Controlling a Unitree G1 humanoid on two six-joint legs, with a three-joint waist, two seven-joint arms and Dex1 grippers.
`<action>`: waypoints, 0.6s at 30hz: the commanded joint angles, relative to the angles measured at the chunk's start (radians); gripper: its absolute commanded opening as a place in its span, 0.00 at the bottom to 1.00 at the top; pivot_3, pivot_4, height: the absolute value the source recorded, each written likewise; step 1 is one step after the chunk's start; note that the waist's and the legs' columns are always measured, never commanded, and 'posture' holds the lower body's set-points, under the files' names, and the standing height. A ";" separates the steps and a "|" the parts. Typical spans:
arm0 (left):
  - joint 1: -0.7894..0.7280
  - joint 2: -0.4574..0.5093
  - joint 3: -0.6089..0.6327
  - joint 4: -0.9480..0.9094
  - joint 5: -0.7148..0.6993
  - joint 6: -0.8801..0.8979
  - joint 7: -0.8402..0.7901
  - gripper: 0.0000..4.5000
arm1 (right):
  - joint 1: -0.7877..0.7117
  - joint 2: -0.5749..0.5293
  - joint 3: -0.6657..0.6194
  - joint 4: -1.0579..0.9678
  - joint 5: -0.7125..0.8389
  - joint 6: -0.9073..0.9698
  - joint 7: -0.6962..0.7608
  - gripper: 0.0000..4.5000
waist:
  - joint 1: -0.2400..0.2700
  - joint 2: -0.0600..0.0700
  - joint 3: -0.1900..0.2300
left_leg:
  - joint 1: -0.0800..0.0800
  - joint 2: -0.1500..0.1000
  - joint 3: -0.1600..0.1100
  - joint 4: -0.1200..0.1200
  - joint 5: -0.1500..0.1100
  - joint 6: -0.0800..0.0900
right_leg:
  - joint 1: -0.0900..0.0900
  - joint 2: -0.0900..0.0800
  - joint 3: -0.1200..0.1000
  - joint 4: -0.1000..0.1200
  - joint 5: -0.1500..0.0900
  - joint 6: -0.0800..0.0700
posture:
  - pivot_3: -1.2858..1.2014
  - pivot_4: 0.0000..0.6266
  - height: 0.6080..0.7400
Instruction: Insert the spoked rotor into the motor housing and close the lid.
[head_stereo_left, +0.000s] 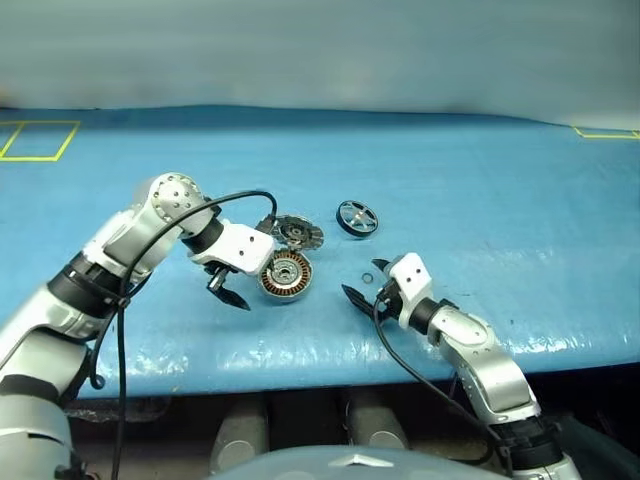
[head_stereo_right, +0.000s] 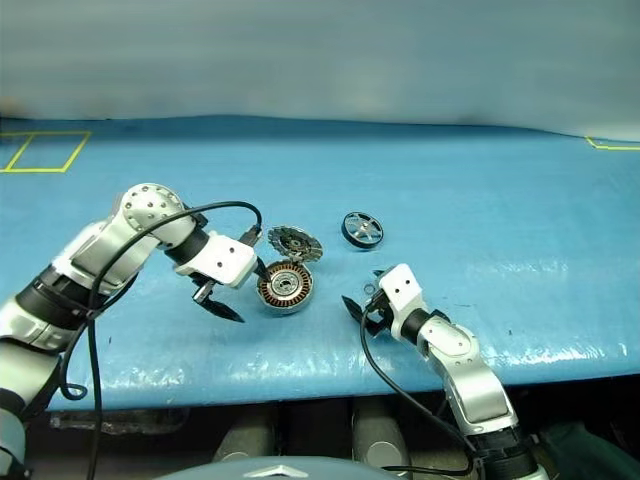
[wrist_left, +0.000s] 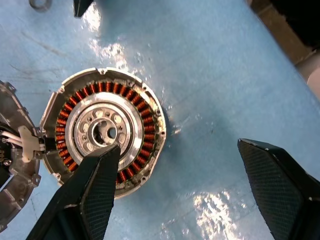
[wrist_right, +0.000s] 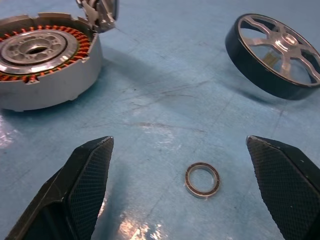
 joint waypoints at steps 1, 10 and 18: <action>0.075 -0.027 0.157 -0.062 -0.140 0.133 0.087 0.90 | -0.015 0.014 -0.035 0.015 0.003 0.011 -0.028 1.00 | 0.000 0.000 0.000 | 0.000 0.000 0.000 0.000 0.000 0.000 | 0.000 0.000 0.000 0.000 0.000 0.000 | 0.52 0.24 1.00; 0.399 -0.195 0.466 -0.200 -0.359 0.236 0.419 0.90 | -0.006 -0.008 -0.036 -0.003 0.003 0.078 -0.023 1.00 | -0.002 0.000 0.000 | 0.002 0.001 0.000 -0.001 0.000 0.000 | 0.000 0.000 0.000 0.001 0.000 0.000 | 0.52 0.24 1.00; 0.630 -0.312 0.535 -0.224 -0.403 0.172 0.578 0.91 | -0.016 -0.023 0.010 0.011 -0.038 0.107 -0.018 0.49 | -0.002 -0.001 -0.001 | 0.005 0.000 0.001 0.000 0.000 0.000 | 0.004 -0.001 0.000 0.000 0.000 0.000 | 0.52 0.24 1.00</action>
